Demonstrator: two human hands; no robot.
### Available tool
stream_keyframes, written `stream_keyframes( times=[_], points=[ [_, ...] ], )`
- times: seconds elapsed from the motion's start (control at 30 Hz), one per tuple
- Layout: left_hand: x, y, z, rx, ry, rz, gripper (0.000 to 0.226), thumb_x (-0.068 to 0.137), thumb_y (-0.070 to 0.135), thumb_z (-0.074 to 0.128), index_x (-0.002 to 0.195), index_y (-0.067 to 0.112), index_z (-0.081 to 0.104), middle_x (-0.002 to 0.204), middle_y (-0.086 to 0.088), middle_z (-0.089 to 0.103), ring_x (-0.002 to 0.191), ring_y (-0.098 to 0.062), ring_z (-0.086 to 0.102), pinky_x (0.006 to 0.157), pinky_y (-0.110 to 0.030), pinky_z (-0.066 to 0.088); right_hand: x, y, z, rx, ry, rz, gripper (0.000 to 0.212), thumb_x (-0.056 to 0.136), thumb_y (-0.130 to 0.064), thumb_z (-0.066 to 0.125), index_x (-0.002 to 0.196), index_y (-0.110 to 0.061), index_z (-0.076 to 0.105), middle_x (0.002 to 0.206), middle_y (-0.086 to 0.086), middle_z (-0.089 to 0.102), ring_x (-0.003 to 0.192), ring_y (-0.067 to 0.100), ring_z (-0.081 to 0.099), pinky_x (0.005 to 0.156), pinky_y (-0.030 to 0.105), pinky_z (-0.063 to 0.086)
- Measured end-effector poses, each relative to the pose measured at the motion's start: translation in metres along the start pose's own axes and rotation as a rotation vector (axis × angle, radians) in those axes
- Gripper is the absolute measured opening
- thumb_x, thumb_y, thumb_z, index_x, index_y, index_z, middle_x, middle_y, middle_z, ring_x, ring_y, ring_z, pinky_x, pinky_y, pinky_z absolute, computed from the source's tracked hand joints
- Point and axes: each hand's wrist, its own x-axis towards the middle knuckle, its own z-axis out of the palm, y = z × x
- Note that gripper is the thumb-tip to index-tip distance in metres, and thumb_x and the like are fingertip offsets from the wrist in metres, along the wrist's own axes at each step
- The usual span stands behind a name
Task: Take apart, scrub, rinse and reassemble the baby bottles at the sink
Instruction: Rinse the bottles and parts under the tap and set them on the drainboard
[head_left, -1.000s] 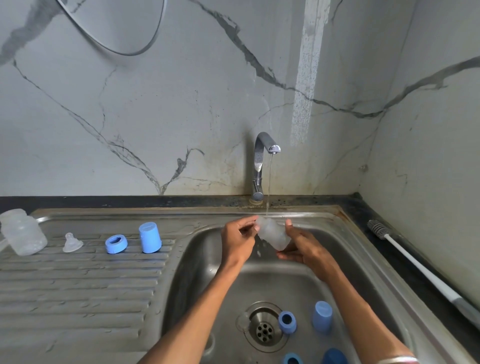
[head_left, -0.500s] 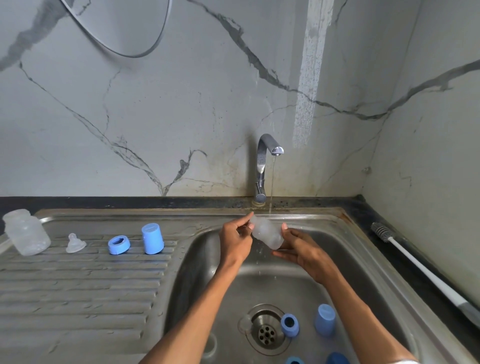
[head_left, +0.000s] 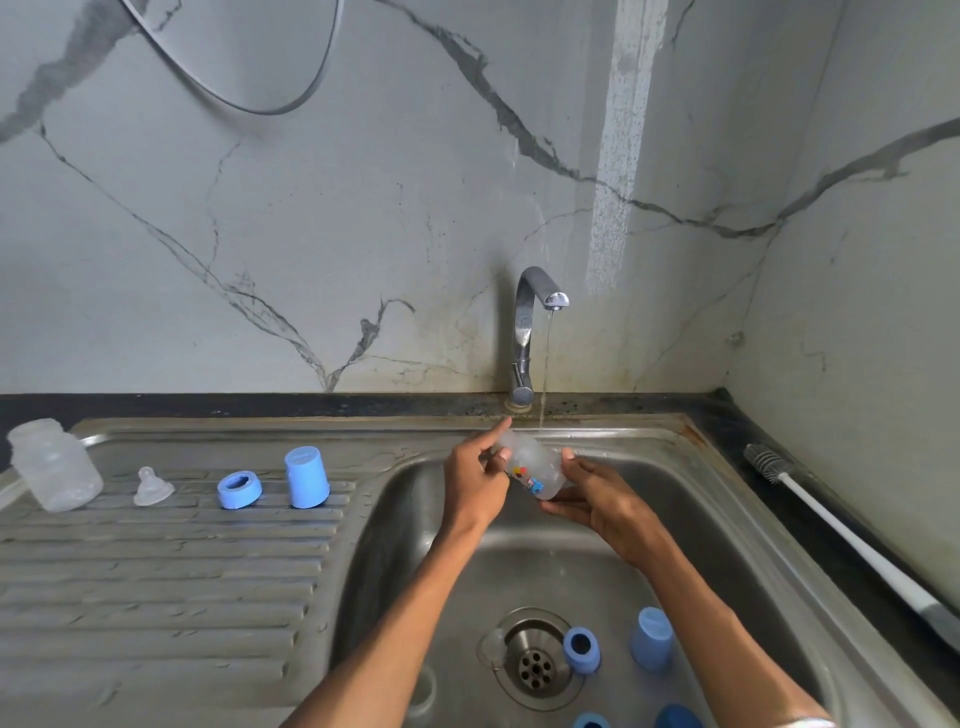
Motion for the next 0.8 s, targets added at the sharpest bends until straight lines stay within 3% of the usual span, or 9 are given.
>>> stream_keyframes(
  times=[0.1, 0.2, 0.3, 0.43, 0.5, 0.63, 0.7, 0.8],
  points=[
    [0.001, -0.001, 0.0, -0.035, 0.047, -0.008, 0.036, 0.087, -0.002, 0.069, 0.119, 0.016, 0.072, 0.094, 0.008, 0.072, 0.075, 0.012, 0.064, 0.075, -0.007, 0.047, 0.001, -0.001, -0.002, 0.056, -0.041, 0.028, 0.046, 0.089, -0.027, 0.07, 0.125, 0.001, 0.06, 0.112, 0.017, 0.072, 0.103, 0.03, 0.071, 0.095, 0.04, 0.056],
    [0.003, -0.003, -0.001, -0.083, 0.094, -0.033, 0.03, 0.085, 0.005, 0.075, 0.113, 0.015, 0.075, 0.085, 0.013, 0.072, 0.076, 0.007, 0.067, 0.077, -0.014, 0.052, 0.0, -0.003, -0.004, 0.106, -0.064, 0.051, 0.044, 0.086, -0.01, 0.071, 0.127, 0.002, 0.059, 0.115, 0.017, 0.071, 0.104, 0.031, 0.071, 0.087, 0.033, 0.059],
    [0.005, -0.004, -0.003, -0.09, 0.115, -0.044, 0.026, 0.086, 0.005, 0.074, 0.111, 0.011, 0.076, 0.093, 0.007, 0.075, 0.083, 0.005, 0.07, 0.082, -0.017, 0.055, 0.001, -0.002, -0.002, 0.064, -0.019, 0.015, 0.041, 0.088, -0.022, 0.071, 0.122, -0.002, 0.062, 0.106, 0.018, 0.074, 0.097, 0.031, 0.073, 0.082, 0.032, 0.061],
    [0.006, -0.004, -0.005, -0.048, 0.114, -0.033, 0.028, 0.088, -0.004, 0.067, 0.112, 0.009, 0.075, 0.104, 0.003, 0.074, 0.086, 0.014, 0.065, 0.082, -0.007, 0.049, 0.003, 0.002, 0.004, -0.059, 0.026, -0.004, 0.046, 0.091, -0.045, 0.062, 0.117, -0.007, 0.065, 0.101, 0.019, 0.075, 0.094, 0.03, 0.074, 0.088, 0.039, 0.059],
    [0.007, -0.005, -0.007, -0.059, 0.122, -0.034, 0.03, 0.086, -0.005, 0.068, 0.11, 0.01, 0.076, 0.103, 0.003, 0.075, 0.087, 0.01, 0.068, 0.083, -0.011, 0.052, 0.003, 0.002, 0.005, 0.001, -0.017, 0.001, 0.046, 0.088, -0.04, 0.066, 0.117, -0.005, 0.065, 0.107, 0.018, 0.073, 0.1, 0.029, 0.072, 0.093, 0.04, 0.057],
    [0.007, -0.005, -0.008, -0.071, 0.161, -0.035, 0.026, 0.084, -0.001, 0.072, 0.107, 0.011, 0.077, 0.097, 0.003, 0.076, 0.08, 0.008, 0.068, 0.077, -0.014, 0.054, 0.0, -0.003, 0.006, 0.1, -0.098, 0.04, 0.034, 0.088, -0.004, 0.069, 0.121, 0.003, 0.062, 0.114, 0.018, 0.071, 0.104, 0.028, 0.071, 0.088, 0.032, 0.059],
    [0.007, -0.004, -0.008, -0.089, 0.159, -0.044, 0.026, 0.085, 0.001, 0.073, 0.109, 0.011, 0.076, 0.098, 0.004, 0.075, 0.078, 0.01, 0.068, 0.077, -0.012, 0.053, -0.001, -0.003, 0.007, 0.101, -0.069, 0.041, 0.036, 0.087, -0.006, 0.071, 0.121, 0.002, 0.061, 0.112, 0.018, 0.072, 0.099, 0.028, 0.072, 0.083, 0.03, 0.06],
    [0.007, -0.002, -0.008, -0.094, 0.151, -0.056, 0.028, 0.088, 0.001, 0.07, 0.114, 0.01, 0.074, 0.102, 0.006, 0.073, 0.078, 0.015, 0.065, 0.078, -0.011, 0.052, 0.0, -0.002, 0.009, 0.057, 0.017, 0.01, 0.044, 0.086, -0.025, 0.074, 0.122, -0.005, 0.06, 0.109, 0.018, 0.072, 0.094, 0.027, 0.074, 0.08, 0.031, 0.06]
  ],
)
